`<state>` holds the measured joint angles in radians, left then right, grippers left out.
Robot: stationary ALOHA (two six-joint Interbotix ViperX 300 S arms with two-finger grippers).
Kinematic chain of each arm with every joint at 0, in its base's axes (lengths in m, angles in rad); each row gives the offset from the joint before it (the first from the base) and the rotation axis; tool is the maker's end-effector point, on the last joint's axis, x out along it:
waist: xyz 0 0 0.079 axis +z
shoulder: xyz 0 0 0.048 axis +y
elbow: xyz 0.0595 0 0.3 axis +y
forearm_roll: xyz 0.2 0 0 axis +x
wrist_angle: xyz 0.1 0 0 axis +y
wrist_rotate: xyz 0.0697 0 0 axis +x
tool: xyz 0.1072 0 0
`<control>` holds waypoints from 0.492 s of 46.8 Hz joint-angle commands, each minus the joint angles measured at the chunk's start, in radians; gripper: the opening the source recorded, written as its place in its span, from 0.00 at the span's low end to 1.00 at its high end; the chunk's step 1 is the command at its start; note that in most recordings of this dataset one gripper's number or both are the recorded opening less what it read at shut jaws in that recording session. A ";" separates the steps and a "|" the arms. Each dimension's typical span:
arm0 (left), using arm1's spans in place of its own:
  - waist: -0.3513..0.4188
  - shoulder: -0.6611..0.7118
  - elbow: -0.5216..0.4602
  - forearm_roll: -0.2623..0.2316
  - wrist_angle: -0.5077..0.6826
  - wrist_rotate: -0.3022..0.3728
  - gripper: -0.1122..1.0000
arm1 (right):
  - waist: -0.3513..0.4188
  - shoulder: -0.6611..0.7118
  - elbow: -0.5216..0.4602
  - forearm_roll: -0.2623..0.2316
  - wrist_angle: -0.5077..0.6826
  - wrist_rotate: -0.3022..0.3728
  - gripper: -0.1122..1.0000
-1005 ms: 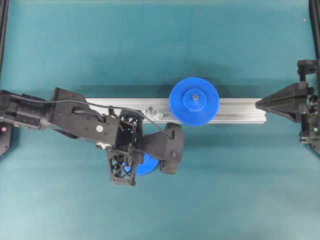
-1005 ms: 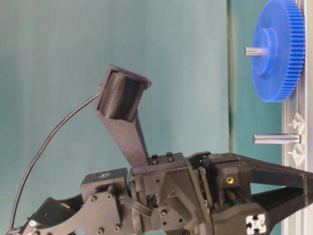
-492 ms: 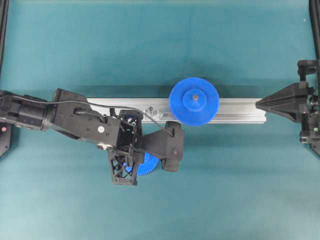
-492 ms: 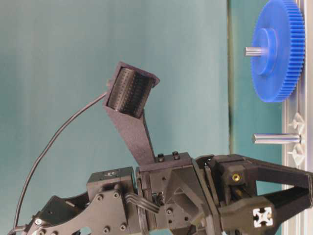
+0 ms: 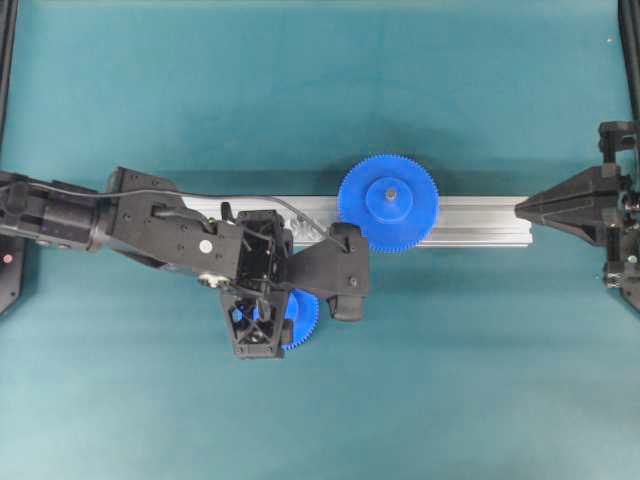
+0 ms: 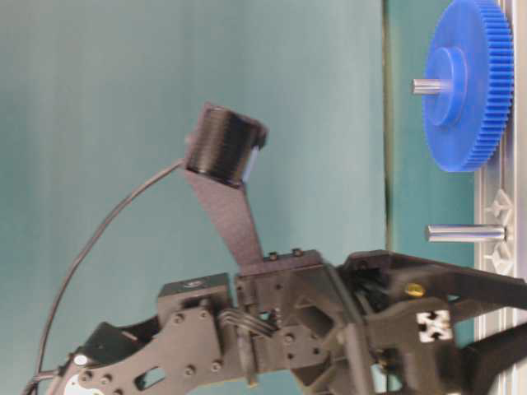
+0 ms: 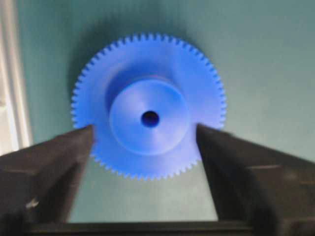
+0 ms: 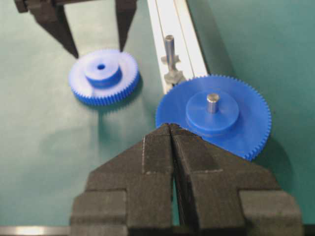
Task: Find the location of the shaft and insert the small gear.
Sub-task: 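Lower the open left gripper and close it on the gear hub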
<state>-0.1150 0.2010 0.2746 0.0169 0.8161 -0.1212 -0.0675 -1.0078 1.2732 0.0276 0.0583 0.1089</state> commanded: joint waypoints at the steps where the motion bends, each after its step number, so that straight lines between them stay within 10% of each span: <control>1: -0.003 -0.020 -0.011 0.002 -0.017 0.006 0.94 | -0.003 0.006 -0.011 0.000 -0.005 0.008 0.12; 23: -0.005 0.011 -0.014 0.002 -0.011 0.008 0.94 | -0.003 0.006 -0.005 0.000 -0.005 0.009 0.12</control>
<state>-0.1166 0.2224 0.2746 0.0169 0.8084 -0.1135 -0.0690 -1.0078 1.2793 0.0261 0.0583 0.1089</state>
